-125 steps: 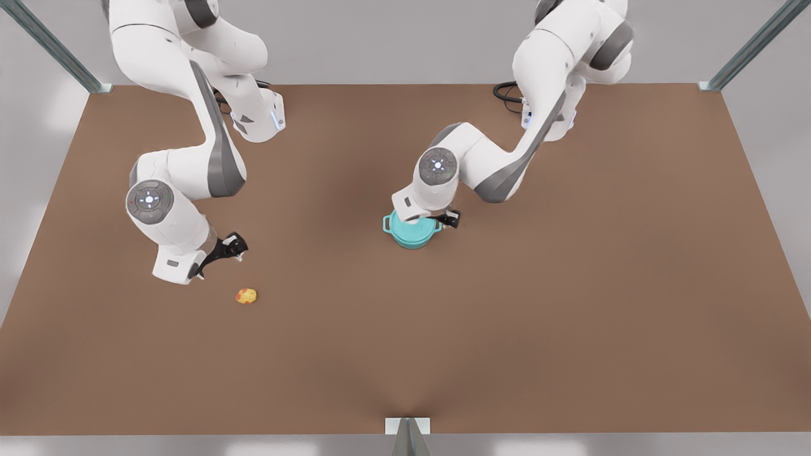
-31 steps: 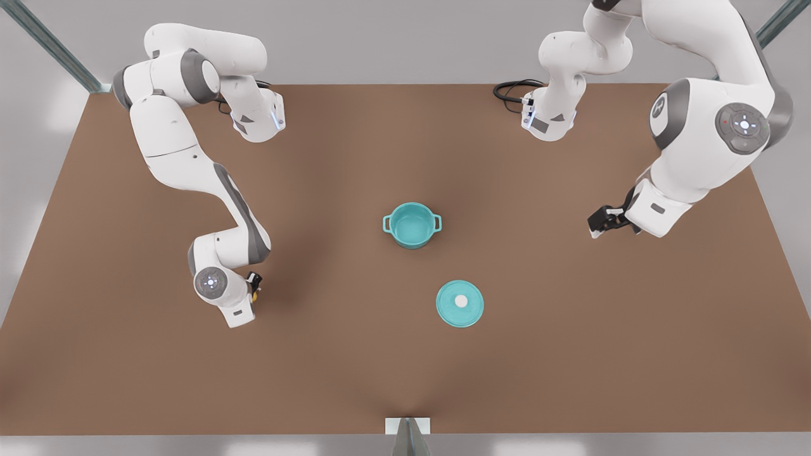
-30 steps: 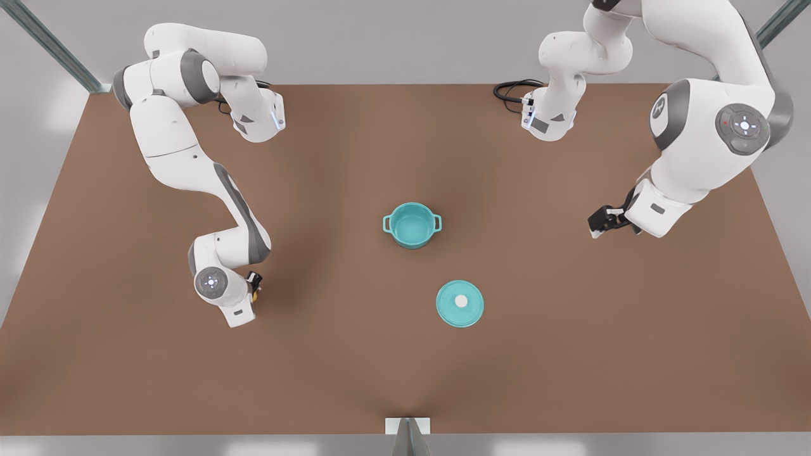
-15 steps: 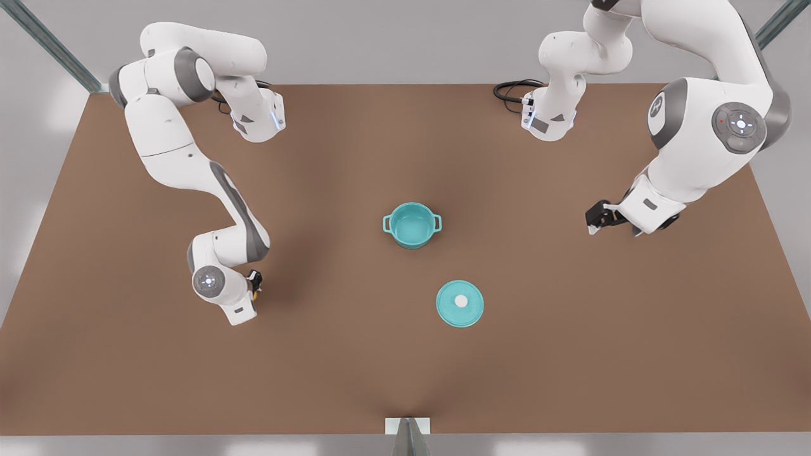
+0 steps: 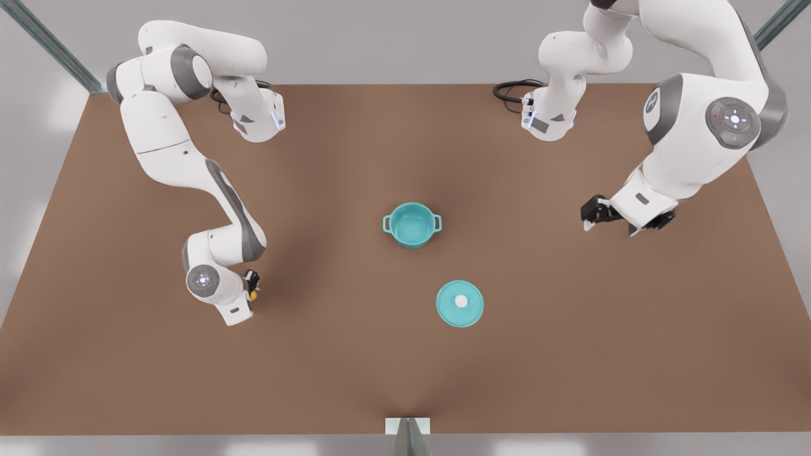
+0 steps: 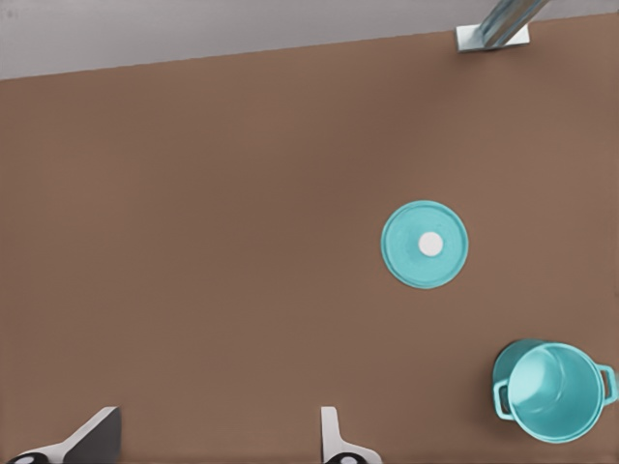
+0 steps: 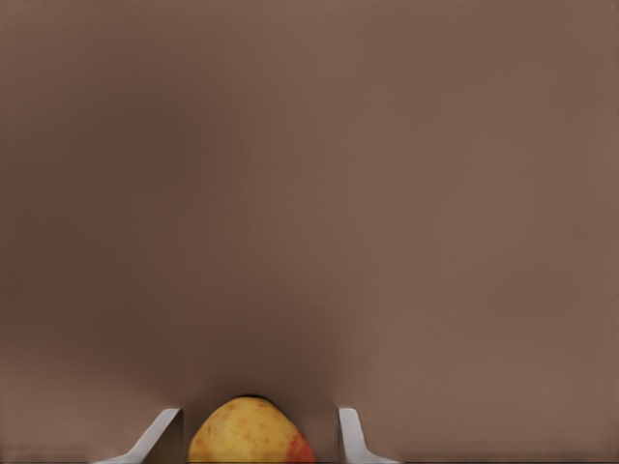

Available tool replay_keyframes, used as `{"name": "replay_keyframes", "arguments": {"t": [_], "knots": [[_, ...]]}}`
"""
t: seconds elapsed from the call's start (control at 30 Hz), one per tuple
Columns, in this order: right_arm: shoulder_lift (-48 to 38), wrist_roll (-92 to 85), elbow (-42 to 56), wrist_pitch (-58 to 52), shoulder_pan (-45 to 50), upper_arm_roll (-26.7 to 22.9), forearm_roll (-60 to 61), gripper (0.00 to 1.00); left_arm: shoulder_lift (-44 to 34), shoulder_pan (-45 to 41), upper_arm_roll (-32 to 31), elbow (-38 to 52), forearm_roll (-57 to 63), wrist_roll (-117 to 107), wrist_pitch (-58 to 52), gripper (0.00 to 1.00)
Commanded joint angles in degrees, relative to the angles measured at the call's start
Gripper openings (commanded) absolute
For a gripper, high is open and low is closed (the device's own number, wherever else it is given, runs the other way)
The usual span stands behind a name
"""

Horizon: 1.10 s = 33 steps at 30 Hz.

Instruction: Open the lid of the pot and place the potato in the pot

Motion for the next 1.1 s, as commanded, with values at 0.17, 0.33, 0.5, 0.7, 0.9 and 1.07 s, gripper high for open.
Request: {"name": "replay_keyframes", "arguments": {"t": [0.17, 0.33, 0.5, 0.7, 0.9, 1.07], "knots": [[-0.7, -3.6, 0.0, -0.4, -0.9, 0.1, 0.0, 0.71, 0.1, 0.1, -0.1, 0.0, 0.1, 2.4, -0.2, 1.00], [-1.1, -4.3, -0.8, -0.5, -1.4, 0.1, 0.0, 0.71, 0.2, 0.1, -0.1, 0.0, 0.1, 2.4, -0.2, 1.00], [-1.5, -4.1, -2.3, -0.2, -1.9, 0.2, 0.0, 0.71, 0.2, 0.1, -0.1, 0.0, 0.2, 2.4, -0.2, 1.00], [-1.4, -4.1, -2.3, 0.1, -1.9, 0.2, 0.0, 0.70, 0.0, 0.1, -0.1, 0.0, 0.2, 2.4, -0.2, 1.00], [-1.2, -4.1, -2.8, 0.7, -1.9, 0.2, 0.0, 0.68, 0.2, 0.1, -0.1, 0.0, 0.1, 2.4, -0.2, 1.00], [-1.2, -4.1, -3.1, 1.1, -1.9, 0.2, 0.0, 0.58, 0.2, 0.1, -0.1, 0.0, 0.1, 2.4, -0.2, 1.00]]}}
